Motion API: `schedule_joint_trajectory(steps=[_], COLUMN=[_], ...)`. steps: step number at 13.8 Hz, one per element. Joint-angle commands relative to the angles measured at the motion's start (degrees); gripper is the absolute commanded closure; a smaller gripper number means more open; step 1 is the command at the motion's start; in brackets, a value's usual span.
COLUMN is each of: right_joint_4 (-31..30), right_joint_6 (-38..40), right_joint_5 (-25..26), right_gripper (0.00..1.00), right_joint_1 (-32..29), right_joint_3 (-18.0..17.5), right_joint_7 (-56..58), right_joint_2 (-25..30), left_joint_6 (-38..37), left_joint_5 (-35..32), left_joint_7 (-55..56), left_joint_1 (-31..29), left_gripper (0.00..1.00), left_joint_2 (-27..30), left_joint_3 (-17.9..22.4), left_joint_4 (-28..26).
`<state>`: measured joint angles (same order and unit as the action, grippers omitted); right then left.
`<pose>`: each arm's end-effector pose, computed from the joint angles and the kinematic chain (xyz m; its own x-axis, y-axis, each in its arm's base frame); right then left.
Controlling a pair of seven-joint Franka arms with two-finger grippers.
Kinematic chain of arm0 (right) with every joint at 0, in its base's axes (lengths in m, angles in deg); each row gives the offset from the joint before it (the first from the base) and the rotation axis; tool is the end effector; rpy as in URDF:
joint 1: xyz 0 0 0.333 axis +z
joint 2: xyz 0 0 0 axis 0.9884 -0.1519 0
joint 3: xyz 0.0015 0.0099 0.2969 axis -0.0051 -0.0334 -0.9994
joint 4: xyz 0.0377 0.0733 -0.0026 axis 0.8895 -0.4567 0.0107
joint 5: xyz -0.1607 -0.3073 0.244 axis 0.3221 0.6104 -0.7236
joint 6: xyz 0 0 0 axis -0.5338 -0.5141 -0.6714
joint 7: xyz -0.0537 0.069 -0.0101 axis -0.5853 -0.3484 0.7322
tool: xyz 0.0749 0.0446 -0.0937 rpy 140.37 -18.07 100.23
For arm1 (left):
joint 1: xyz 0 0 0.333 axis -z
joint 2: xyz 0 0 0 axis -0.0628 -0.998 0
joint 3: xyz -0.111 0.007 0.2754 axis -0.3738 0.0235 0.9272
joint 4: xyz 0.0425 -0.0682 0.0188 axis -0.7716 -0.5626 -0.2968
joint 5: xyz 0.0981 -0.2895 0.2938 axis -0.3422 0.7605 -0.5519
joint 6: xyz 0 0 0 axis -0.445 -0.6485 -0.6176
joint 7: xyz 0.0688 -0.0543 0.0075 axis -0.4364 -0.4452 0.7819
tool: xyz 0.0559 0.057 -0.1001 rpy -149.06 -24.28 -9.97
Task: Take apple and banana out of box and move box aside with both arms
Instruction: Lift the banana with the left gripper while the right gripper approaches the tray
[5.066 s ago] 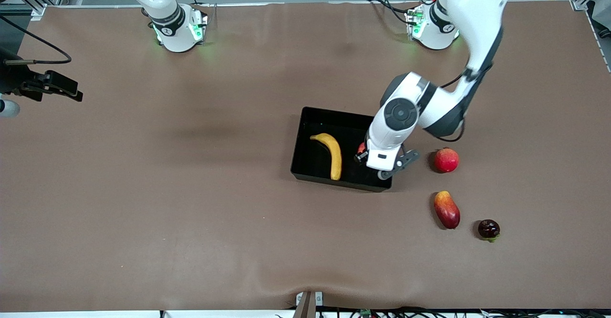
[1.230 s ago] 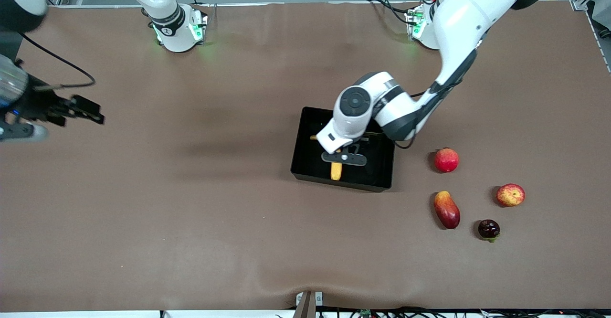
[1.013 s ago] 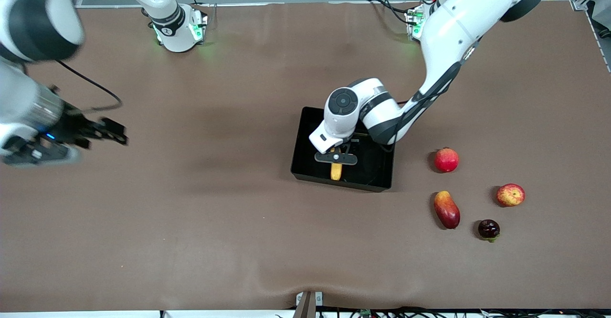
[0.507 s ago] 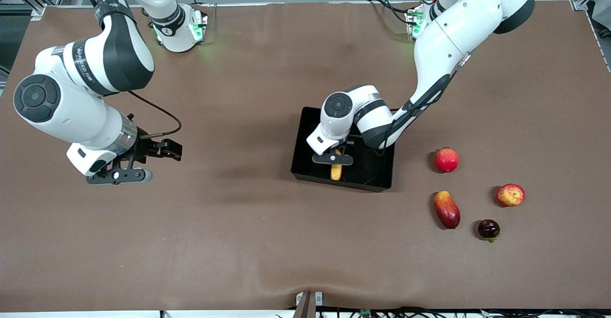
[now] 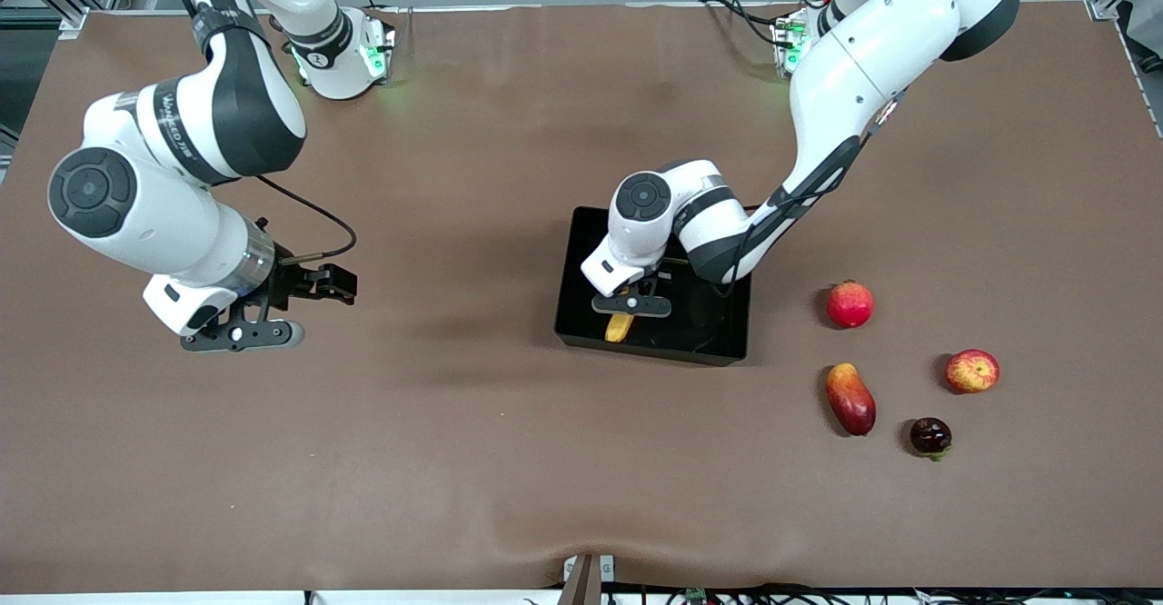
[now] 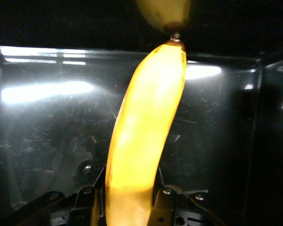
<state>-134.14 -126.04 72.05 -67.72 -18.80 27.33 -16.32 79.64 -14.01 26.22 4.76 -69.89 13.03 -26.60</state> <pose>0.6550 0.1682 0.4161 0.9969 0.0609 -0.0502 0.0581 -0.9968 -0.0552 0.5073 -0.4728 0.1485 0.9935 -0.0967 0.0601 -0.0972 -0.9952 0.0067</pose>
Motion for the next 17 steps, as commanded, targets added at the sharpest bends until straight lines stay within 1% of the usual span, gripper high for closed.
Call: schedule_joint_trajectory(steps=[1,3,4,5,7,8,9,10,12,13,14,16,17], right_joint_4=[1.5,1.6,1.9,1.9,2.1,2.1,2.1,2.1,2.7,2.8,2.9,2.8,2.7], right_joint_6=[-1.3,-3.7,-6.2,-8.2,-12.0,-13.1,-13.4,-14.1,-19.4,-21.2,-22.6,-22.3,-22.0], right_joint_5=[0.2,0.5,0.6,1.2,2.6,3.6,4.4,4.7,5.9,6.9,7.2,9.1,9.1], right_gripper=[0.0,0.0,0.0,0.0,0.0,0.0,0.0,0.0,0.0,0.0,0.0,0.0,0.0], right_joint_1=[0.9,2.6,2.9,3.2,4.5,5.1,5.9,6.8,8.7,9.6,10.8,13.1,14.9], right_joint_3=[0.3,0.4,0.4,0.4,0.4,0.4,0.4,0.4,0.4,0.4,0.4,0.4,0.4], right_joint_7=[-1.0,-1.1,-1.0,-1.0,-1.0,-1.0,-1.0,-1.0,-1.0,-1.0,-1.1,-1.3,-2.4], right_joint_2=[-1.4,-3.9,-4.7,-5.6,-8.2,-8.8,-9.9,-11.8,-15.7,-17.4,-18.6,-18.7,-18.7], left_joint_6=[-2.9,-3.1,-3.3,-4.2,-6.5,-7.9,-9.5,-12.0,-17.9,-20.7,-22.3,-23.9,-23.9], left_joint_5=[-1.1,-0.2,0.1,0.9,3.1,4.3,5.8,6.5,6.6,6.6,6.6,6.6,6.4], left_joint_7=[-0.3,-0.6,-0.6,-0.7,-0.9,-2.7,-5.7,-8.8,-16.7,-20.2,-22.5,-25.6,-28.4], left_joint_1=[-0.4,-1.1,-1.6,-2.4,-6.2,-10.1,-15.1,-21.6,-33.6,-38.3,-42.0,-48.1,-51.2], left_gripper=[1.0,1.0,1.0,1.0,1.0,1.0,1.0,1.0,1.0,1.0,1.0,1.0,1.0], left_joint_2=[5.0,7.5,8.8,9.8,12.7,13.9,14.2,14.4,14.1,13.8,13.7,14.2,14.3], left_joint_3=[-0.3,-0.3,-0.6,-1.6,-4.1,-6.6,-10.7,-15.5,-23.9,-26.7,-28.2,-28.9,-29.0], left_joint_4=[-0.6,-0.6,-0.6,-0.6,-0.8,-0.8,-0.8,-0.8,-1.5,-2.0,-3.0,-5.8,-7.3])
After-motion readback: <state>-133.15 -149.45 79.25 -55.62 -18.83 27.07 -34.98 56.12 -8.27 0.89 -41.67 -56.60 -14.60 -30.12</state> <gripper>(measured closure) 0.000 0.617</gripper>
